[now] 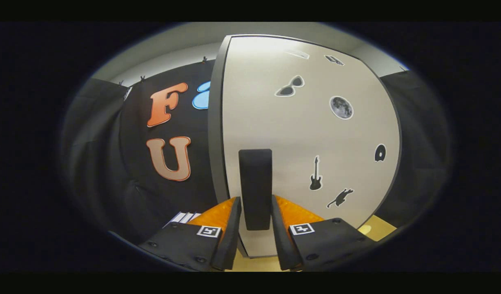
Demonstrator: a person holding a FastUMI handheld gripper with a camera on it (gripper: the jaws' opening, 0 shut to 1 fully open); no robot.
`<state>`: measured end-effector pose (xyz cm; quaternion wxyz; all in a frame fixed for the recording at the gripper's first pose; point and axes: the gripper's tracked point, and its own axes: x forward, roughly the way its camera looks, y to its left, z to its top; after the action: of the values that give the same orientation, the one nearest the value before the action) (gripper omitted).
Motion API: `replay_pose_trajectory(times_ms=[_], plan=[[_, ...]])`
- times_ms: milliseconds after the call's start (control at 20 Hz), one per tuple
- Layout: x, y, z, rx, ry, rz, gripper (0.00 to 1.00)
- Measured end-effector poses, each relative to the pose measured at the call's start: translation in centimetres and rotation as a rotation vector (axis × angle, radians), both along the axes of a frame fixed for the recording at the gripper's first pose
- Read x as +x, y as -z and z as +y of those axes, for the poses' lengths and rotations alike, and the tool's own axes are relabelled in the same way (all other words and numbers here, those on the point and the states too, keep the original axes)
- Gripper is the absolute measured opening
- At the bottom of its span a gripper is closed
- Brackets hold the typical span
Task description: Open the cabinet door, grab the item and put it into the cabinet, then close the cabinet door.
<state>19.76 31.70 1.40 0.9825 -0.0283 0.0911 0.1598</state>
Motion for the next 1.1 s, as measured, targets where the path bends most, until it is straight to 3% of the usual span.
replay_pose_trajectory(times_ms=[250,450,900,1100], plan=[[0.2,0.4,0.2,-0.027,-0.016,-0.003,0.32],[-0.7,0.3,-0.3,-0.014,-0.068,0.017,0.28],[-7.8,-0.9,-5.3,0.061,-0.156,0.015,0.14],[-10.5,-1.3,-8.6,0.035,-0.154,0.000,0.12]])
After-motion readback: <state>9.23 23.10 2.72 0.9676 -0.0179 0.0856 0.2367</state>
